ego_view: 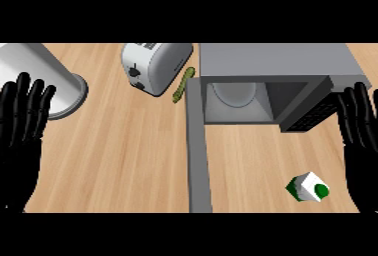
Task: Pick up the milk, place it into the microwave and close the microwave
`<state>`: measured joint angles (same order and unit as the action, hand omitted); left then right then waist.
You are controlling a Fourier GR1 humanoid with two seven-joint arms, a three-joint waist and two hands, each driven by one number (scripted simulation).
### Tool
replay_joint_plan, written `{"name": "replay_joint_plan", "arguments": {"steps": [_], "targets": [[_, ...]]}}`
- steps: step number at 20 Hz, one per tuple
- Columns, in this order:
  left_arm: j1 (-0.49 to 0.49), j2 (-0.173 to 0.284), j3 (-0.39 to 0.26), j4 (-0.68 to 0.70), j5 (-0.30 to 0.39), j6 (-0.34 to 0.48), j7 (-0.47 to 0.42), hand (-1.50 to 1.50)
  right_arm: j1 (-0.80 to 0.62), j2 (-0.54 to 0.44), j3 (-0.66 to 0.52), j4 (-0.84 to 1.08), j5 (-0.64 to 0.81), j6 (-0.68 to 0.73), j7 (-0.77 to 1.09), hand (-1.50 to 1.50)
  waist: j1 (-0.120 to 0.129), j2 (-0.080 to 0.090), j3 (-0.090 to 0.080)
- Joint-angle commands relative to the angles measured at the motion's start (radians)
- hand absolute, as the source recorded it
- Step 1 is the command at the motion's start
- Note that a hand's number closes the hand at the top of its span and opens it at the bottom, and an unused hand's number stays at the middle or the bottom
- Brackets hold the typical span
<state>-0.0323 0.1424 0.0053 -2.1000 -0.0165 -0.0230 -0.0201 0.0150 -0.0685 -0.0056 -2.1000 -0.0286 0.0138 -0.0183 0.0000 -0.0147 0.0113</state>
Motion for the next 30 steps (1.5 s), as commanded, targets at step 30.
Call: {"name": "replay_joint_plan", "arguments": {"steps": [30], "targets": [[0.478,0.024,0.43,-0.317,0.738,-0.322,0.207,-1.5,0.263,-0.197,-0.34,0.234,-0.241,0.667,-0.238,-1.5,0.017,0.012,-0.011]]}}
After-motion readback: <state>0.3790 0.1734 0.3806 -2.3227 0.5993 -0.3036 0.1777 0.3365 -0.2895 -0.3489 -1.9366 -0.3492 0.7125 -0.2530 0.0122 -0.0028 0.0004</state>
